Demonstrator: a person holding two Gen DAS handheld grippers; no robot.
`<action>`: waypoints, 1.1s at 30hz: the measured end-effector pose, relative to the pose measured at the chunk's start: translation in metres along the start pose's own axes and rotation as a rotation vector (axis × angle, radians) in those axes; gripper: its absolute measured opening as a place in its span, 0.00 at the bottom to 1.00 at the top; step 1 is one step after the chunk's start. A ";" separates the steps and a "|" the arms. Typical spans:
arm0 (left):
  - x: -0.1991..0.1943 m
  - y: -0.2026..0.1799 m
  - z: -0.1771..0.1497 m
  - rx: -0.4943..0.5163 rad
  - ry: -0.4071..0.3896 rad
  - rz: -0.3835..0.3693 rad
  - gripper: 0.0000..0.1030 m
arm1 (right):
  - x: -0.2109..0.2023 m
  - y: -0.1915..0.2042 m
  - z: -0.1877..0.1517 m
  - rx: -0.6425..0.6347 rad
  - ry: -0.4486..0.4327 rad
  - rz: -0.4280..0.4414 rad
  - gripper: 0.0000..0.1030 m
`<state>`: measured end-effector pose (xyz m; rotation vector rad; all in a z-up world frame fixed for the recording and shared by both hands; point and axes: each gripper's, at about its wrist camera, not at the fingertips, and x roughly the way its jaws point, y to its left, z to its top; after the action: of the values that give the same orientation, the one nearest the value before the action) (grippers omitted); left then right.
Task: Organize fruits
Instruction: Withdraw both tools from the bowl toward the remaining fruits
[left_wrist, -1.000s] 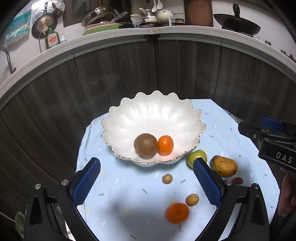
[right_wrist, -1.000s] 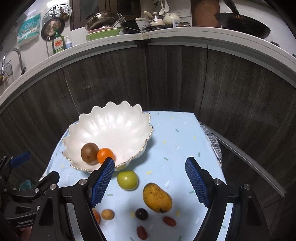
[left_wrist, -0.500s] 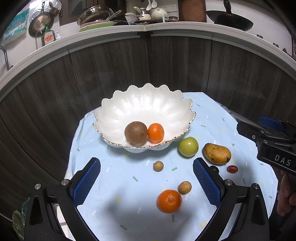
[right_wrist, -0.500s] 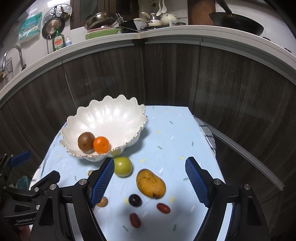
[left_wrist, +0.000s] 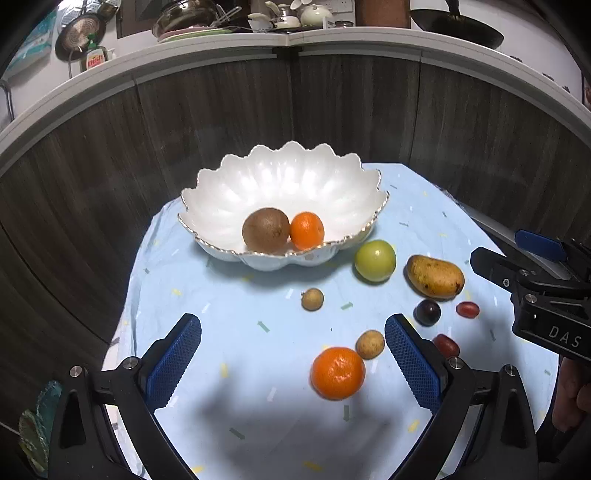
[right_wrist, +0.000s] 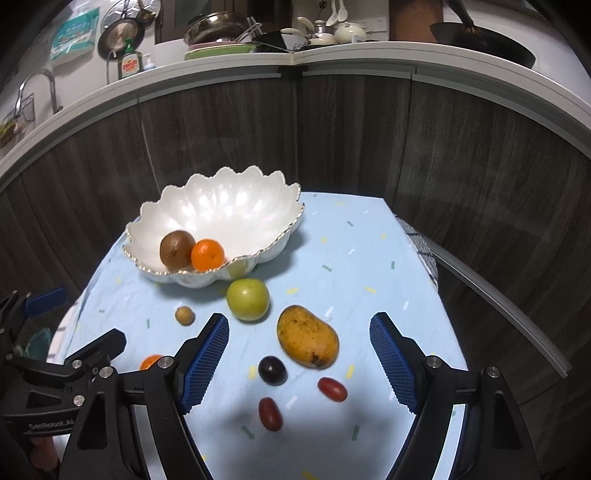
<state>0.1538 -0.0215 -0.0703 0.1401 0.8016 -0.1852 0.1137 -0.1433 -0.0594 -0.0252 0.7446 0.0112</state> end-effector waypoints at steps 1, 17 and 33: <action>0.001 0.000 -0.002 0.003 0.001 0.000 0.98 | 0.001 0.001 -0.002 -0.004 0.002 0.002 0.77; 0.016 -0.006 -0.023 0.013 0.026 -0.007 0.96 | 0.014 0.006 -0.024 -0.031 0.036 0.024 0.76; 0.034 -0.019 -0.040 0.065 0.048 -0.031 0.89 | 0.026 0.005 -0.052 -0.030 0.096 0.047 0.64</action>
<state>0.1449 -0.0360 -0.1234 0.1941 0.8461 -0.2381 0.0977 -0.1396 -0.1152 -0.0373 0.8411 0.0670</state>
